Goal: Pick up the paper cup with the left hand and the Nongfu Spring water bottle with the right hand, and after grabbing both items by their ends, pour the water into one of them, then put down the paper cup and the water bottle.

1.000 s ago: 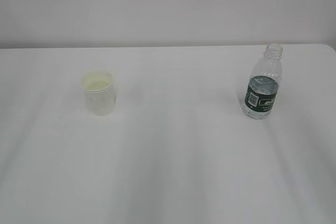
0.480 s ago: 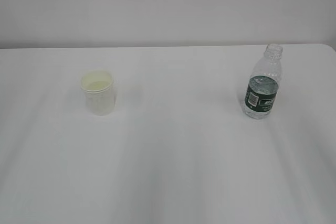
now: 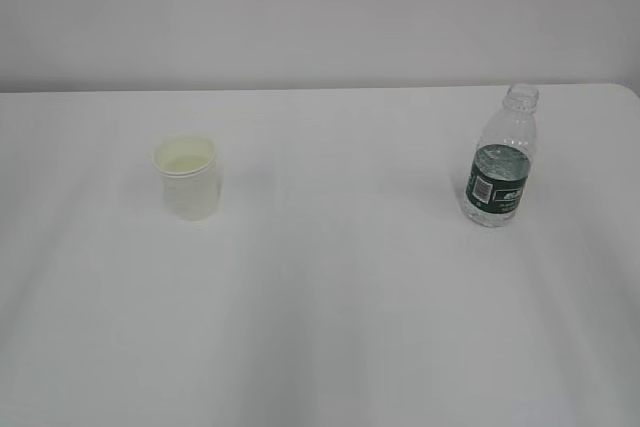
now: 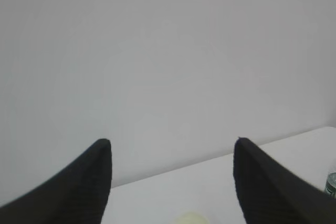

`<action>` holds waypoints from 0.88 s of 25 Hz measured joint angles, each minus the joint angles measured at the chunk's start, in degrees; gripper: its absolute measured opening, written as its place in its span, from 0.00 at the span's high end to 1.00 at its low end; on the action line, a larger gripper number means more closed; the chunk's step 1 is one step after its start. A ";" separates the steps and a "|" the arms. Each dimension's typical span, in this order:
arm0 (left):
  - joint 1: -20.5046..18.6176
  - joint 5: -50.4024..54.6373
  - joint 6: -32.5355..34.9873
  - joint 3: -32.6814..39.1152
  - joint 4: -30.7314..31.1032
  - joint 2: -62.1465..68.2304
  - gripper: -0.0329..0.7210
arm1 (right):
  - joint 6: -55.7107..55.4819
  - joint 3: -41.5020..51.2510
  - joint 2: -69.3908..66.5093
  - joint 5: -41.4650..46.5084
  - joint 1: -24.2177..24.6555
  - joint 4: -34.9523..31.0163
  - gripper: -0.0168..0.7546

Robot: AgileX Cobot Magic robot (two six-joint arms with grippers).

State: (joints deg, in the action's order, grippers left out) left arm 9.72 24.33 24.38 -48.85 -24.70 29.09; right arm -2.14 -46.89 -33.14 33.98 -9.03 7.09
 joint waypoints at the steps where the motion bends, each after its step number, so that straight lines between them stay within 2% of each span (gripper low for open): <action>1: 0.00 0.81 -0.46 0.00 0.11 0.00 0.27 | 0.12 0.00 1.04 0.11 0.00 0.00 0.26; 8: 0.00 4.56 -3.21 -0.22 1.99 -0.47 0.27 | 2.14 -0.47 8.59 3.66 0.00 0.00 0.26; 16: 0.00 10.48 -16.37 -5.43 15.52 -4.11 0.28 | 2.14 -0.47 11.17 11.88 0.00 -0.15 0.26; 22: 0.00 17.36 -20.42 -7.28 19.25 -7.55 0.28 | 2.45 -0.50 11.55 14.68 0.00 -2.33 0.26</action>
State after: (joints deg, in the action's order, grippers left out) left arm 9.72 41.69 3.96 -56.13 -5.45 21.55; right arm 0.30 -47.38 -21.58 48.66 -9.03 4.76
